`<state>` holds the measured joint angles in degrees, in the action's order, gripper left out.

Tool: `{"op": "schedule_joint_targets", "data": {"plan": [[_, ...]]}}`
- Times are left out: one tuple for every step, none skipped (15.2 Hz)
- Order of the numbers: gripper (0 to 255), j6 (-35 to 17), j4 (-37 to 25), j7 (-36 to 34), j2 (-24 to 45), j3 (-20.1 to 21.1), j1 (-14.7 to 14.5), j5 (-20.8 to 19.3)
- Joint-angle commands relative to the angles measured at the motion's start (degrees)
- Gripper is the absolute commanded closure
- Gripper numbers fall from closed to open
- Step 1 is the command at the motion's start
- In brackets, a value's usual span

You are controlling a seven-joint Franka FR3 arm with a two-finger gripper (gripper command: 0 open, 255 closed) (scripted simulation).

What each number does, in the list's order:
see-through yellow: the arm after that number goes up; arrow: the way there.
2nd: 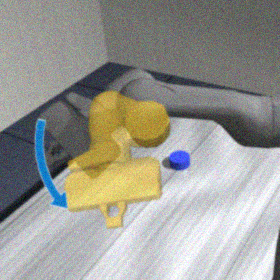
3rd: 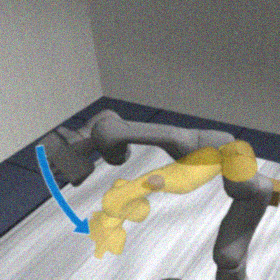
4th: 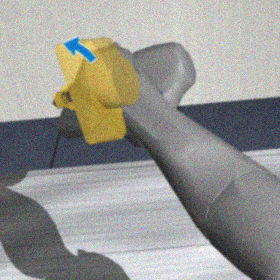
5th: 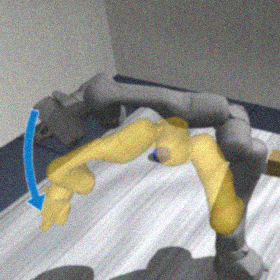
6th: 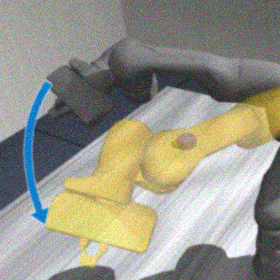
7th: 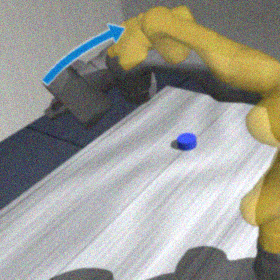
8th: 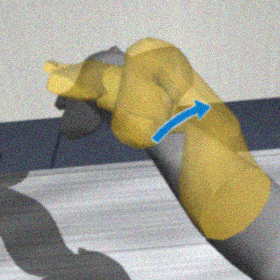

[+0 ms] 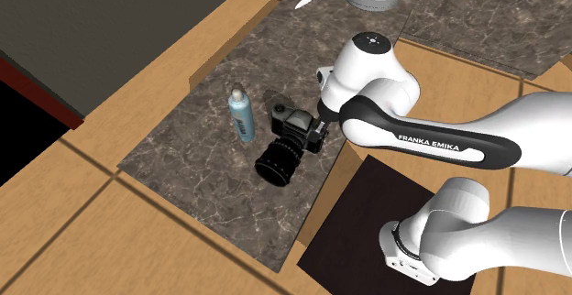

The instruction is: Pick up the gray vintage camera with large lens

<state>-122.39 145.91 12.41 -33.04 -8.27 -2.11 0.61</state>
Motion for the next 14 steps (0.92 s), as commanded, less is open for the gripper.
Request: {"op": "schedule_joint_targets", "data": {"plan": [[255,-0.1,0.1,0.0,0.1,0.0,0.0,0.0],[255,-0.2,0.1,0.0,0.1,0.0,0.0,0.0],[255,-0.2,0.1,0.1,0.1,0.0,0.0,0.0],[255,-0.1,0.1,0.0,0.1,0.0,0.0,0.0],[255,-0.1,0.1,0.1,0.1,0.0,0.0,0.0],[255,-0.1,0.1,0.1,0.1,0.0,0.0,0.0],[255,-0.1,0.1,0.1,0.1,0.0,0.0,0.0],[255,-0.1,0.1,0.1,0.1,0.0,0.0,0.0],[255,0.7,-0.5,0.0,-0.1,0.0,0.0,0.0],[255,1.5,-1.1,0.0,-0.3,0.1,0.0,0.0],[255,2.3,-1.8,-0.1,-0.5,0.1,0.0,0.0],[255,3.2,-2.5,-0.2,-0.6,0.2,0.0,0.0],[255,4.0,-3.2,-0.2,-0.8,0.2,0.0,0.0],[255,4.8,-3.8,-0.3,-0.9,0.3,0.0,0.0]]}}
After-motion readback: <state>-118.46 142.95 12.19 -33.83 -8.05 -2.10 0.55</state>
